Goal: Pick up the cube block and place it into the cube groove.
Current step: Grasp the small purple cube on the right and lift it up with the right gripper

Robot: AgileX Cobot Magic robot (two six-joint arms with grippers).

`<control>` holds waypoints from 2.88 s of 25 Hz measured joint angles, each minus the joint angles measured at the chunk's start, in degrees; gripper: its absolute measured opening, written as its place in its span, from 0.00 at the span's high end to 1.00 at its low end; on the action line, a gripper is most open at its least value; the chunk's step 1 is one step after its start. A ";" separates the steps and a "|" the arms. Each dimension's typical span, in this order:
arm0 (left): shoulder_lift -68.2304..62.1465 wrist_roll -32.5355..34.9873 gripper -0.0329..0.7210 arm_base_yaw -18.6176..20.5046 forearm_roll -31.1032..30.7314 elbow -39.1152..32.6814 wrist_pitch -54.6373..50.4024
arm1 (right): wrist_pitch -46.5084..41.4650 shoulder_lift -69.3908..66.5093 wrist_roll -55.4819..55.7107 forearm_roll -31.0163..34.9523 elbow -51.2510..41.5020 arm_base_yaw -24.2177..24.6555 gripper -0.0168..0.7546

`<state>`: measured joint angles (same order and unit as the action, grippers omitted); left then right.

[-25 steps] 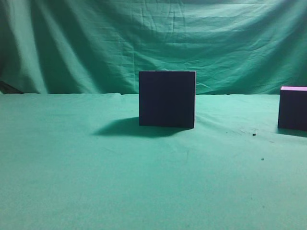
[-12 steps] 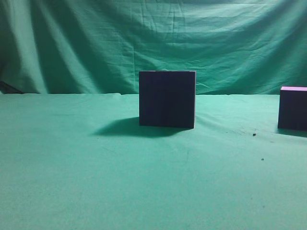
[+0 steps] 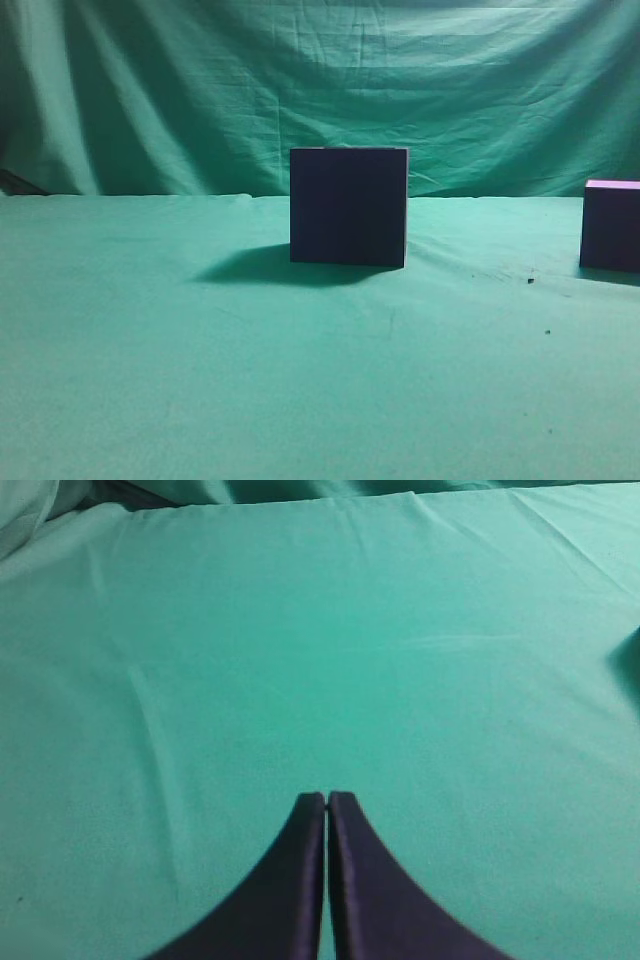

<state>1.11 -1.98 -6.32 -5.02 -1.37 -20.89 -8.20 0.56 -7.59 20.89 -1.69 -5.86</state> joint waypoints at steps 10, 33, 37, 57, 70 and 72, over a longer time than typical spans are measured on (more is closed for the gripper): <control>0.00 0.00 0.96 0.00 0.00 0.00 0.00 | -6.46 -9.06 -9.33 3.67 14.53 0.00 0.92; 0.00 0.00 0.96 0.00 0.00 0.00 0.00 | -55.86 -70.53 -18.55 -24.30 56.34 -14.12 0.92; 0.00 0.00 0.96 0.00 0.00 0.00 0.00 | -55.66 -77.43 -16.76 -26.42 59.23 -15.21 0.83; 0.00 0.00 0.96 0.00 0.00 0.00 0.00 | -53.89 -101.10 -15.12 -28.98 73.23 -11.95 0.16; 0.00 0.00 0.96 0.00 0.00 0.00 0.00 | -50.26 -105.23 -18.00 -25.22 73.76 -10.33 0.24; 0.00 0.00 0.96 0.00 0.00 0.00 0.00 | -50.13 -105.23 -18.26 -25.22 73.76 -10.33 0.24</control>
<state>1.11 -1.98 -6.32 -5.02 -1.37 -20.89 -58.33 -104.67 -25.85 -4.33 72.07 -16.19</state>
